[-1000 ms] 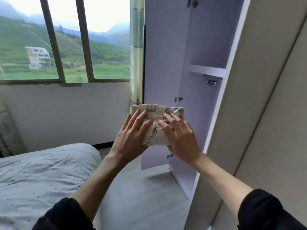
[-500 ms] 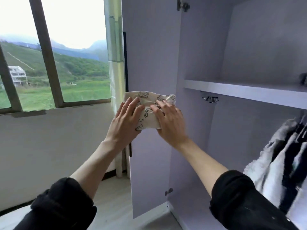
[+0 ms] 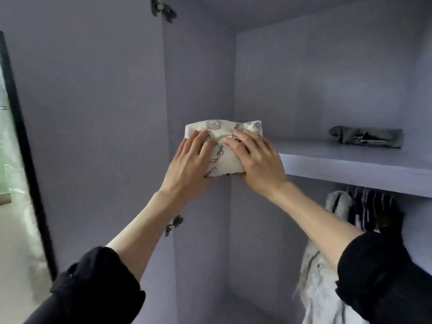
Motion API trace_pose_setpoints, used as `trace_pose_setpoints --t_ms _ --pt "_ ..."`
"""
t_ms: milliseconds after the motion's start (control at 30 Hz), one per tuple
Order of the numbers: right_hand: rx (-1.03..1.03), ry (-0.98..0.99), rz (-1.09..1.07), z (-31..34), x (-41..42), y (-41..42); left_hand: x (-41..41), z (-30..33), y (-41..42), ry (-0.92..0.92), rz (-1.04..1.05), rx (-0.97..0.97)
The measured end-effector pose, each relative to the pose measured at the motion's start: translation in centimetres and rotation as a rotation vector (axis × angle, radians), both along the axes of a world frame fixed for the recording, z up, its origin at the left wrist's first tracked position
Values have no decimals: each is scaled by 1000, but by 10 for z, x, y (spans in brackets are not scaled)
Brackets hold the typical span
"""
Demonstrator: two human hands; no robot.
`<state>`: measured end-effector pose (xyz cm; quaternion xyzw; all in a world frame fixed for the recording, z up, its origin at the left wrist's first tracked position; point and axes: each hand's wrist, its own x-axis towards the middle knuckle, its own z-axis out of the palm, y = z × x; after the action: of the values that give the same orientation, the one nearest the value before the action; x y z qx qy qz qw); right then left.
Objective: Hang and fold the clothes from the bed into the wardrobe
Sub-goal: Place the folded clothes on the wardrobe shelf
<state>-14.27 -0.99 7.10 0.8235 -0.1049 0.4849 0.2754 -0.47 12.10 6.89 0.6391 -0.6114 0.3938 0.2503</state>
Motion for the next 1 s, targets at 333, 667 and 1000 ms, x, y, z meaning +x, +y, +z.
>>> trace_pose_setpoints --t_ms 333,667,1000 --pt "99 38 -589 44 -100 -124 -57 54 -212 52 -468 136" --pt "402 208 -888 74 -185 -220 -143 74 -363 108 -646 431" --pt "565 314 -1172 78 -211 -330 -181 81 -473 18 -521 715"
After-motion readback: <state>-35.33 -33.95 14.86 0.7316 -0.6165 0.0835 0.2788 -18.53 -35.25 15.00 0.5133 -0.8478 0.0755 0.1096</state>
